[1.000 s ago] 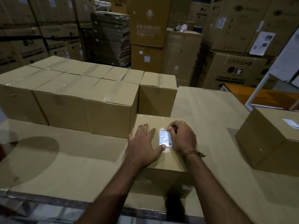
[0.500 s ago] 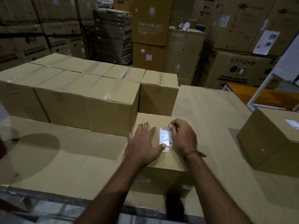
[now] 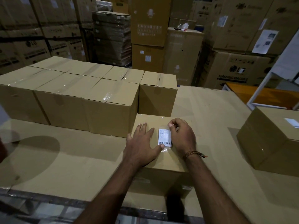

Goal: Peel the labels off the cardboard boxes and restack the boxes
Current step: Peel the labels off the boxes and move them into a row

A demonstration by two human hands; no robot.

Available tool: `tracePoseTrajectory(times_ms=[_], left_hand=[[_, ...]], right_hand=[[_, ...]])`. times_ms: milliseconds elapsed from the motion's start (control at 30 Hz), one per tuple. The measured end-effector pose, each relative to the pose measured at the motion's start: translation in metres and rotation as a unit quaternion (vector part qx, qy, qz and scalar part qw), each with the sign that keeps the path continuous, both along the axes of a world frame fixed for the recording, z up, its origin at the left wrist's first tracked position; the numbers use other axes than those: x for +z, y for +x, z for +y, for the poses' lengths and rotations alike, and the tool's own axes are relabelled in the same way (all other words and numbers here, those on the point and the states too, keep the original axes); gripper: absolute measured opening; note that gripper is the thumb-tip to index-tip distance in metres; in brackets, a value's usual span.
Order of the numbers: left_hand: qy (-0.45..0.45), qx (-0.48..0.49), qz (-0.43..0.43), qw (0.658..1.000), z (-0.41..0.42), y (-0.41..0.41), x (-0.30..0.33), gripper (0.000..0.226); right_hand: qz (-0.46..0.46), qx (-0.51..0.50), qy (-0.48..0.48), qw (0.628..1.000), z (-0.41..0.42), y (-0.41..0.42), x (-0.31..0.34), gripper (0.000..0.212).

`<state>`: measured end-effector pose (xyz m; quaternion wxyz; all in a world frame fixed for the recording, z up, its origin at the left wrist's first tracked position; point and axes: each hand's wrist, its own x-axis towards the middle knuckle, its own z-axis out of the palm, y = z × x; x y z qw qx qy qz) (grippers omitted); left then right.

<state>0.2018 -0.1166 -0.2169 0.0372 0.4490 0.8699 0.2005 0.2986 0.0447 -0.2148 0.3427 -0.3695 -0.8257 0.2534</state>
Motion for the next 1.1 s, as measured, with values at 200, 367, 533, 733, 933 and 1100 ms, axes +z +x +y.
tracePoseTrajectory(times_ms=[200, 367, 533, 733, 933, 1100], left_hand=[[-0.004, 0.000, 0.000, 1.000, -0.001, 0.001, 0.002, 0.088], [-0.009, 0.001, -0.002, 1.000, -0.001, -0.002, 0.002, 0.089], [-0.009, 0.001, -0.001, 1.000, 0.000, -0.001, 0.002, 0.090], [0.004, -0.010, -0.050, 0.999, -0.004, -0.006, 0.006, 0.093], [-0.051, -0.076, -0.083, 0.992, -0.013, -0.017, 0.015, 0.101], [-0.072, -0.107, -0.080, 0.988, -0.015, -0.022, 0.013, 0.106]], right_hand=[[0.024, 0.074, -0.062, 0.995, -0.005, 0.008, 0.008, 0.006], [0.002, 0.187, -0.218, 0.958, -0.012, 0.028, 0.033, 0.034], [-0.103, 0.215, -0.225, 0.945, -0.008, 0.048, 0.035, 0.124], [-0.120, 0.194, -0.196, 0.954, -0.012, 0.041, 0.029, 0.085], [-0.201, 0.182, -0.182, 0.945, -0.015, 0.034, 0.039, 0.042], [-0.199, 0.164, -0.188, 0.948, -0.018, 0.032, 0.038, 0.033]])
